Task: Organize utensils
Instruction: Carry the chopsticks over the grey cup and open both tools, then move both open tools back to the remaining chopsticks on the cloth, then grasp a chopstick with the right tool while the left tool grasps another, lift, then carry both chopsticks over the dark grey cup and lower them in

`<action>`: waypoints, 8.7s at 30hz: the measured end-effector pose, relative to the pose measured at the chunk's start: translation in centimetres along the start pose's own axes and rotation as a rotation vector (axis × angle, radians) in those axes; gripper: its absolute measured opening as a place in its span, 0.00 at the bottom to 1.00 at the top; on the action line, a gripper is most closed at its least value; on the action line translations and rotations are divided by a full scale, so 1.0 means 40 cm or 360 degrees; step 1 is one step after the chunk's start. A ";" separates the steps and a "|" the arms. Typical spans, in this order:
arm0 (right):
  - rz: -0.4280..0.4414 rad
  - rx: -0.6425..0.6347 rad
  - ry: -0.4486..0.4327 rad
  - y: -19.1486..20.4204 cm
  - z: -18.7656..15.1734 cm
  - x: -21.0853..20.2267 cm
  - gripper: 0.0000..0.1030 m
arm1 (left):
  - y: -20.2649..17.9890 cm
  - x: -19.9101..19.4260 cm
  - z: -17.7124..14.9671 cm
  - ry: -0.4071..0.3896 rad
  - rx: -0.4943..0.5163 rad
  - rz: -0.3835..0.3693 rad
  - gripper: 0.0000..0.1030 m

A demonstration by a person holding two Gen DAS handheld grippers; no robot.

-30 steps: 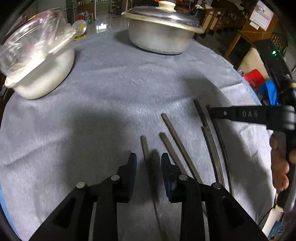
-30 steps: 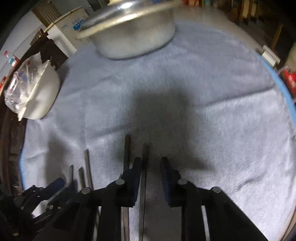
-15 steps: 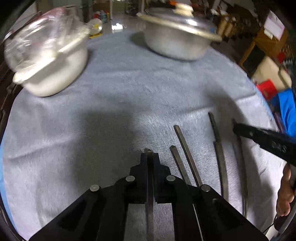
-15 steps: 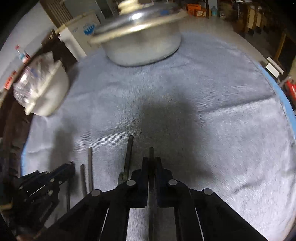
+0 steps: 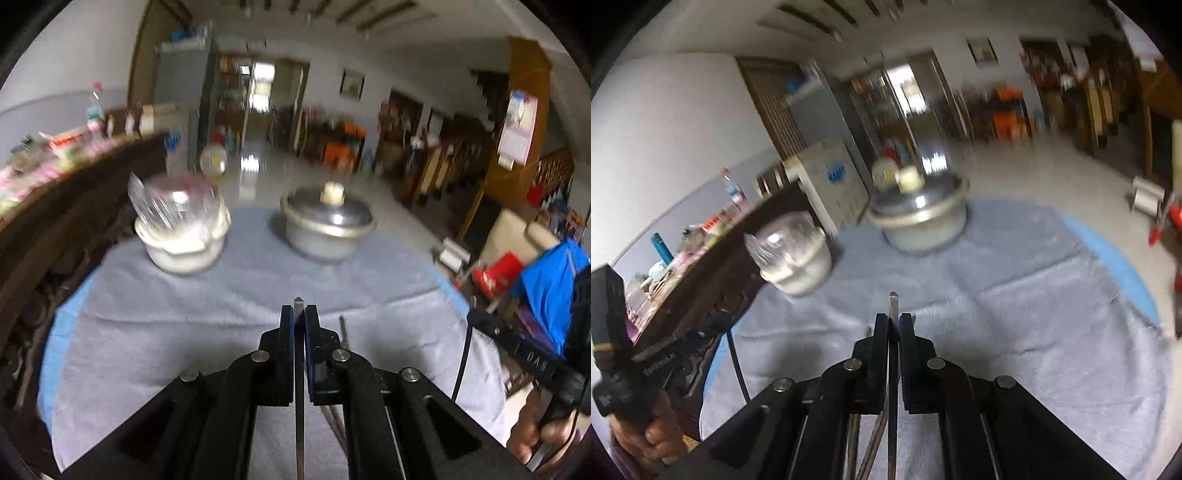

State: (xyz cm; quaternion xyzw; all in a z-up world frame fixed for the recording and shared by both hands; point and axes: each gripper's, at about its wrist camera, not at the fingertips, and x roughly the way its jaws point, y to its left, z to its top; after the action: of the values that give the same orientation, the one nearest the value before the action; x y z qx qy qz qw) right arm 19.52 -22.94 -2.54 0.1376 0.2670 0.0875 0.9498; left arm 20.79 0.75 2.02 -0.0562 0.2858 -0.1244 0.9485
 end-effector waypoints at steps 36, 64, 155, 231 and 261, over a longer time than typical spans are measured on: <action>0.0025 -0.0285 -0.0747 0.304 -0.155 -0.470 0.06 | -0.131 -0.527 -0.095 -0.0627 -0.0106 -0.0141 0.05; -0.0085 0.0011 -0.0699 0.118 -0.141 -0.555 0.07 | 0.071 -0.458 -0.185 -0.0304 -0.0332 0.0144 0.17; -0.0256 0.0097 0.1122 -0.045 -0.007 0.663 0.15 | 0.164 0.316 -0.053 0.0753 -0.0232 0.0111 0.50; 0.0015 0.0234 -0.0232 -0.129 -0.012 -0.257 0.06 | 0.083 -0.080 0.017 0.0001 -0.0358 0.0035 0.05; -0.0088 -0.0007 -0.0473 -0.015 -0.066 -0.577 0.06 | 0.069 -0.434 -0.107 -0.0200 -0.0430 0.0057 0.05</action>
State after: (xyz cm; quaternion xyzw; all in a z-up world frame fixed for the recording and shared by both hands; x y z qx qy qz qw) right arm -1.25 -28.47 6.26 0.1397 0.1269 0.0405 0.9812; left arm 4.96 7.90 7.15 -0.1859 0.2410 -0.0641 0.9504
